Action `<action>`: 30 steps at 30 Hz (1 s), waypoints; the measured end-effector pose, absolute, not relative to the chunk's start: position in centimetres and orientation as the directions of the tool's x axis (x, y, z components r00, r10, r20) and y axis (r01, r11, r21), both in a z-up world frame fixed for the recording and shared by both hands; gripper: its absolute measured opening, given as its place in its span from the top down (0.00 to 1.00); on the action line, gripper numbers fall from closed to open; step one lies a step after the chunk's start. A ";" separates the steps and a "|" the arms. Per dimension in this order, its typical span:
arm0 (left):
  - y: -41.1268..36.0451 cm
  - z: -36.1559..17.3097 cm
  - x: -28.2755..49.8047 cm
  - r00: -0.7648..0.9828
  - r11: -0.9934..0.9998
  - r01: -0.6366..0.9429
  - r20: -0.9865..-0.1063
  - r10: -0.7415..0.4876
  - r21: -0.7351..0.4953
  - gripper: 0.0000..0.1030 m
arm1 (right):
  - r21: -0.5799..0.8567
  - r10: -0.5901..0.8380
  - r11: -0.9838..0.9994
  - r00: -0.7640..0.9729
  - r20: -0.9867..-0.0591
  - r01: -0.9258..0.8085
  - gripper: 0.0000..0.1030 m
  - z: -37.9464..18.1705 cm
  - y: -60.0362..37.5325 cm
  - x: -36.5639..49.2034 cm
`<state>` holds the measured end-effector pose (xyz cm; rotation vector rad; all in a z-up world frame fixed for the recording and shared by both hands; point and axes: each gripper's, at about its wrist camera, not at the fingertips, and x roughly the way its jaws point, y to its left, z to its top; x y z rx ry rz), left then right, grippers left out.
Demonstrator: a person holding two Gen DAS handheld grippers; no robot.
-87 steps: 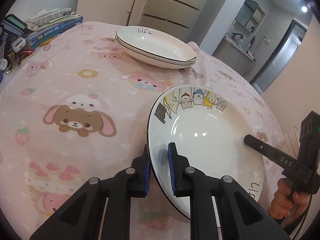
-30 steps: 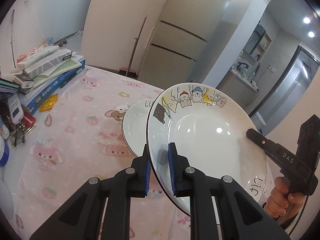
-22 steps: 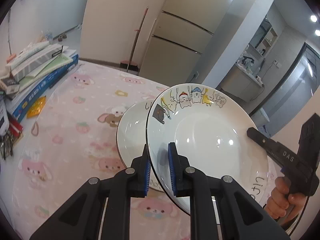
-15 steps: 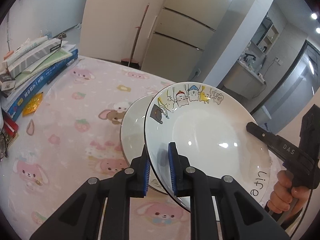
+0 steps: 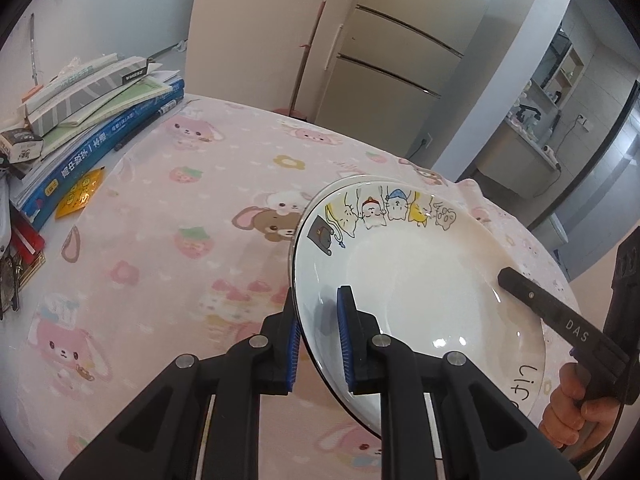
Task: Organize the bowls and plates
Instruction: 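Lower the held cartoon-rim plate with both tools onto the stacked 'life' plates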
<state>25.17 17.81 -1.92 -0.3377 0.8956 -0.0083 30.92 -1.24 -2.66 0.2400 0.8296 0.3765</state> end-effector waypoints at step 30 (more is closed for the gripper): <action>18.1 -3.2 25.8 0.673 0.959 -0.080 -0.724 -0.150 -0.273 0.82 | 0.208 0.330 0.944 0.679 -0.656 -0.257 0.88 -3.8 0.4 31.3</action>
